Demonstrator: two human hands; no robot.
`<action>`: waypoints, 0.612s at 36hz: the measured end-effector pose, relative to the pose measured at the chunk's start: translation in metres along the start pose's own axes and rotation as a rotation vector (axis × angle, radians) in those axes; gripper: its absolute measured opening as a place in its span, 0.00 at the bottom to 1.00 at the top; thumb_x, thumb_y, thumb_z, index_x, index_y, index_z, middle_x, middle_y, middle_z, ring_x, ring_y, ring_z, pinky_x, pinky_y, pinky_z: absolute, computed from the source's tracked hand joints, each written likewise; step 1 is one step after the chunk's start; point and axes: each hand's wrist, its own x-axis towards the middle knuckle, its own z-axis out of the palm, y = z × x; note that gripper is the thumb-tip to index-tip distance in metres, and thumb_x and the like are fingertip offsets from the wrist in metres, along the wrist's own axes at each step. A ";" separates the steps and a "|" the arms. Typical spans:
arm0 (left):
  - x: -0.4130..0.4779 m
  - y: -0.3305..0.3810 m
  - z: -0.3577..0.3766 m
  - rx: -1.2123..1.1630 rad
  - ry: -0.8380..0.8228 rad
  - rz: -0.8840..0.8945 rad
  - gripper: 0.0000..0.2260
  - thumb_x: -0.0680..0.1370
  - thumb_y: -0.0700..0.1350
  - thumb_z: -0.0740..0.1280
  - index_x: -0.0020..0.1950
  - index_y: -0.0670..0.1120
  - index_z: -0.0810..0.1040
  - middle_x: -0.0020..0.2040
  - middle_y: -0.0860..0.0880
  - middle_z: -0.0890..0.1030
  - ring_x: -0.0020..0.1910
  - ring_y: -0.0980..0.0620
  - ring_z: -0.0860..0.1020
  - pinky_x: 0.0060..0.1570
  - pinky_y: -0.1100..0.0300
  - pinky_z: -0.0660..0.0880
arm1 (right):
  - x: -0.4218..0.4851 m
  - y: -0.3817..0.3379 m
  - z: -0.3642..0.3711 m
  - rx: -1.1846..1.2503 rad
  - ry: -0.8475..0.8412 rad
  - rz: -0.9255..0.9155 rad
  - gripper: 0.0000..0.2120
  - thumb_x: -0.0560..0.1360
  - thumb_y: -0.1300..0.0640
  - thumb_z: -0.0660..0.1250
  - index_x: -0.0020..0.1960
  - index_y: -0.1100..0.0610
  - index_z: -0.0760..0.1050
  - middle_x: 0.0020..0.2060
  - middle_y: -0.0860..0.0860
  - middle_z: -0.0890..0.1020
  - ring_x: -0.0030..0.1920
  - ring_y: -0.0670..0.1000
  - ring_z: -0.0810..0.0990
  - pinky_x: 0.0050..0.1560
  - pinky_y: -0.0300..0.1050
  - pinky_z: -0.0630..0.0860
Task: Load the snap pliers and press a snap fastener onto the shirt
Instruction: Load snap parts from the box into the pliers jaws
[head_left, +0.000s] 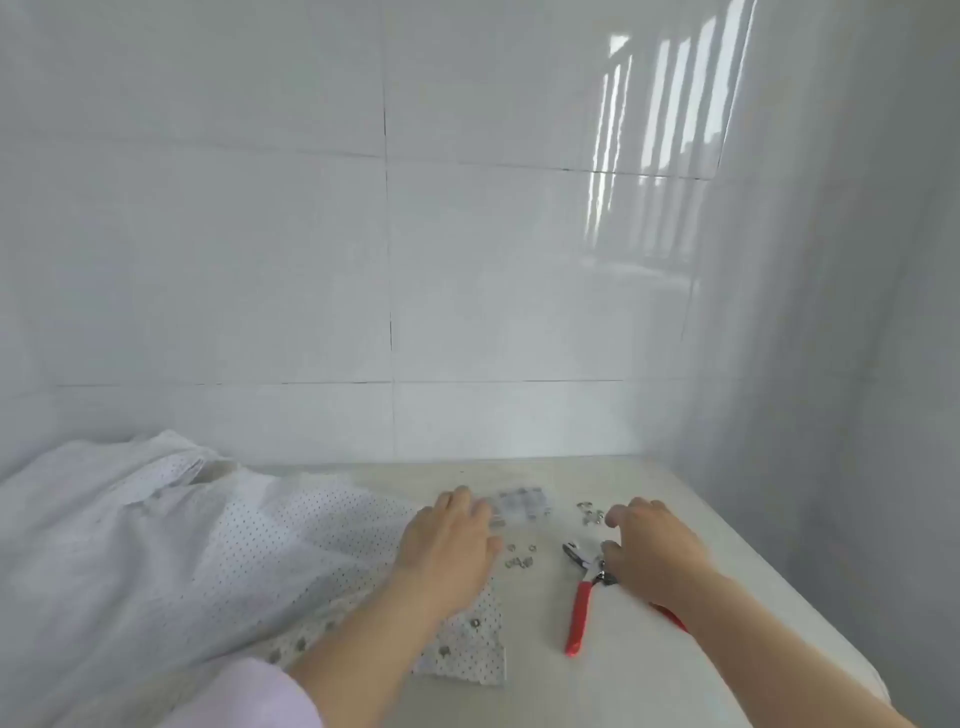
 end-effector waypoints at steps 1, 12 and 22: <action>-0.001 0.003 0.004 0.002 -0.031 -0.006 0.21 0.82 0.55 0.51 0.70 0.45 0.65 0.68 0.44 0.68 0.62 0.47 0.70 0.55 0.54 0.74 | 0.000 0.002 0.001 -0.012 -0.019 0.011 0.16 0.76 0.51 0.58 0.62 0.52 0.73 0.59 0.49 0.76 0.63 0.51 0.70 0.52 0.46 0.72; -0.002 0.006 0.031 0.045 0.013 0.056 0.22 0.81 0.57 0.53 0.70 0.45 0.66 0.65 0.45 0.70 0.59 0.48 0.71 0.55 0.55 0.70 | -0.005 0.018 0.006 0.026 -0.172 0.132 0.15 0.68 0.56 0.62 0.53 0.54 0.77 0.51 0.49 0.80 0.54 0.52 0.77 0.49 0.46 0.76; 0.004 0.010 0.029 -0.021 0.016 0.083 0.22 0.80 0.58 0.54 0.66 0.46 0.70 0.61 0.47 0.72 0.57 0.50 0.71 0.54 0.56 0.71 | -0.001 0.016 0.004 0.050 -0.178 0.142 0.18 0.65 0.63 0.58 0.50 0.55 0.81 0.48 0.51 0.83 0.50 0.55 0.82 0.45 0.44 0.78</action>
